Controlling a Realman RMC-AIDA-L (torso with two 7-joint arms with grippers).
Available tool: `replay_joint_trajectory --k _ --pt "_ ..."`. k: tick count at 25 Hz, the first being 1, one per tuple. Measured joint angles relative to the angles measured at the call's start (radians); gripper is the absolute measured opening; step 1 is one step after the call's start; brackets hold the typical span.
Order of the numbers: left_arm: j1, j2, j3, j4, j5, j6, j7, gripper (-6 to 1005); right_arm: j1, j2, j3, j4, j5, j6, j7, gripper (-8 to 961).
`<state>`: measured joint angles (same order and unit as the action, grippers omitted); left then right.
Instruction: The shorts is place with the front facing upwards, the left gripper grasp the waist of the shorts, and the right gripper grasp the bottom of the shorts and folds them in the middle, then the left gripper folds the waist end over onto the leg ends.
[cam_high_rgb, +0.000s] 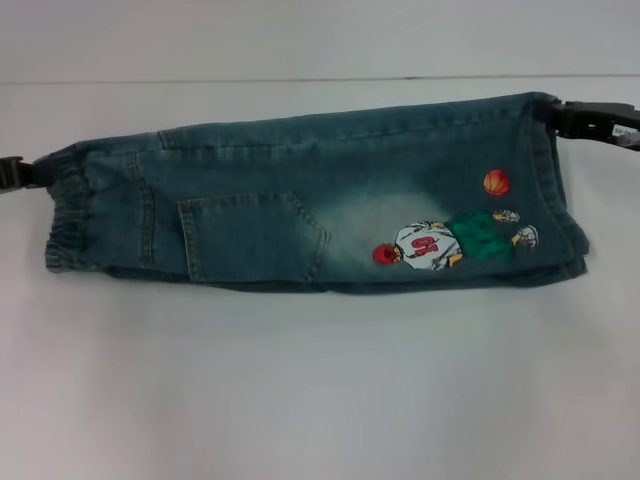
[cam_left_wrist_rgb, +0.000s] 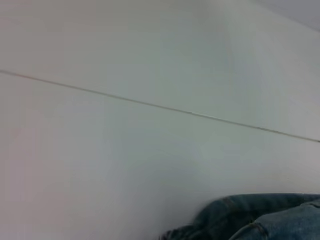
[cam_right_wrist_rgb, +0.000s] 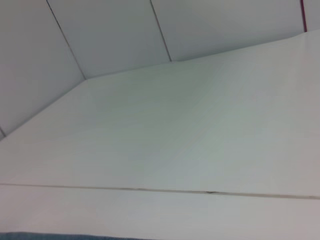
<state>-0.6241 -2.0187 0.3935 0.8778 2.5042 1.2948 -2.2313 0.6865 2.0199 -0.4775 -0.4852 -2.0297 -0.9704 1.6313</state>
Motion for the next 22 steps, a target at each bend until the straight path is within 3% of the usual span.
replay_joint_trajectory --k 5,11,17,22 --pt "-0.004 -0.002 0.016 -0.023 -0.001 -0.052 0.005 19 0.025 0.019 -0.001 0.012 0.001 0.066 -0.035 111" --pt "-0.004 -0.018 0.062 -0.027 -0.001 -0.096 0.009 20 0.048 0.026 -0.043 0.032 -0.001 0.105 -0.048 122" --pt "-0.01 -0.026 0.075 -0.028 -0.001 -0.108 0.005 133 0.062 0.021 -0.119 0.067 -0.003 0.153 -0.009 132" --pt "-0.006 -0.028 0.073 -0.026 -0.001 -0.11 0.001 237 0.058 0.026 -0.124 0.068 0.0 0.172 0.004 141"
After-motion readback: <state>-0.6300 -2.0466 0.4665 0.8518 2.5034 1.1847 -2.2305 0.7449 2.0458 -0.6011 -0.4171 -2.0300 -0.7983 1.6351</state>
